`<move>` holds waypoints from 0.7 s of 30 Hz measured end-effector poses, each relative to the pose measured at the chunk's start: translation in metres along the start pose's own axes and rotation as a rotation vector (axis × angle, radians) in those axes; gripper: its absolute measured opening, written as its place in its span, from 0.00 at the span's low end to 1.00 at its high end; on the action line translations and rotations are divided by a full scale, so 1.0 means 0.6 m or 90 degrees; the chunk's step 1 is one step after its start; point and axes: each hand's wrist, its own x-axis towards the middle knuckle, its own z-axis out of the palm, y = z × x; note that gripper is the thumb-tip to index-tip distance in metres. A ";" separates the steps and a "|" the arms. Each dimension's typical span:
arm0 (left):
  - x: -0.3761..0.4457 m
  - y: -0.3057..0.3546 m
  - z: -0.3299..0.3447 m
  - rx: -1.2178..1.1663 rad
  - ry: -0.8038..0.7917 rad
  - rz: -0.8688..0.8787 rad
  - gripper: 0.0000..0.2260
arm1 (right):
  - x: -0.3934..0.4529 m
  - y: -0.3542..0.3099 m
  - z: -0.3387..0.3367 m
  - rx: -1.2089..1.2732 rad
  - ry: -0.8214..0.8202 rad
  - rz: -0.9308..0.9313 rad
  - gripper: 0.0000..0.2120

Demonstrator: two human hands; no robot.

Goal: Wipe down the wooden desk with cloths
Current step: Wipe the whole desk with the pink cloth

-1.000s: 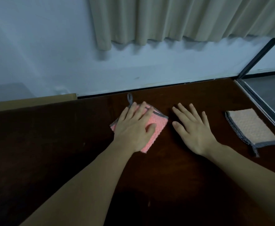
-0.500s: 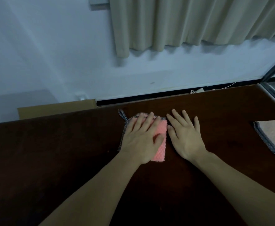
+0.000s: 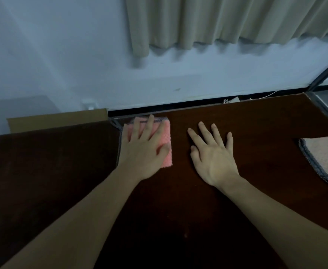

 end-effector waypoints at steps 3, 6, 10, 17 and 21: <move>-0.074 -0.009 0.008 0.011 -0.034 0.122 0.31 | 0.000 0.001 -0.001 -0.014 -0.007 0.003 0.31; -0.110 -0.032 0.010 0.038 -0.045 0.195 0.32 | -0.003 0.001 0.000 -0.035 -0.005 0.006 0.33; -0.061 -0.035 0.006 0.031 -0.016 0.074 0.30 | -0.002 0.001 0.001 -0.032 -0.003 0.006 0.31; -0.014 0.005 0.011 -0.023 0.008 -0.100 0.25 | -0.005 -0.001 -0.003 -0.023 -0.001 0.009 0.29; -0.099 0.020 0.011 0.009 -0.072 -0.048 0.28 | -0.006 -0.002 -0.003 -0.020 -0.004 0.001 0.29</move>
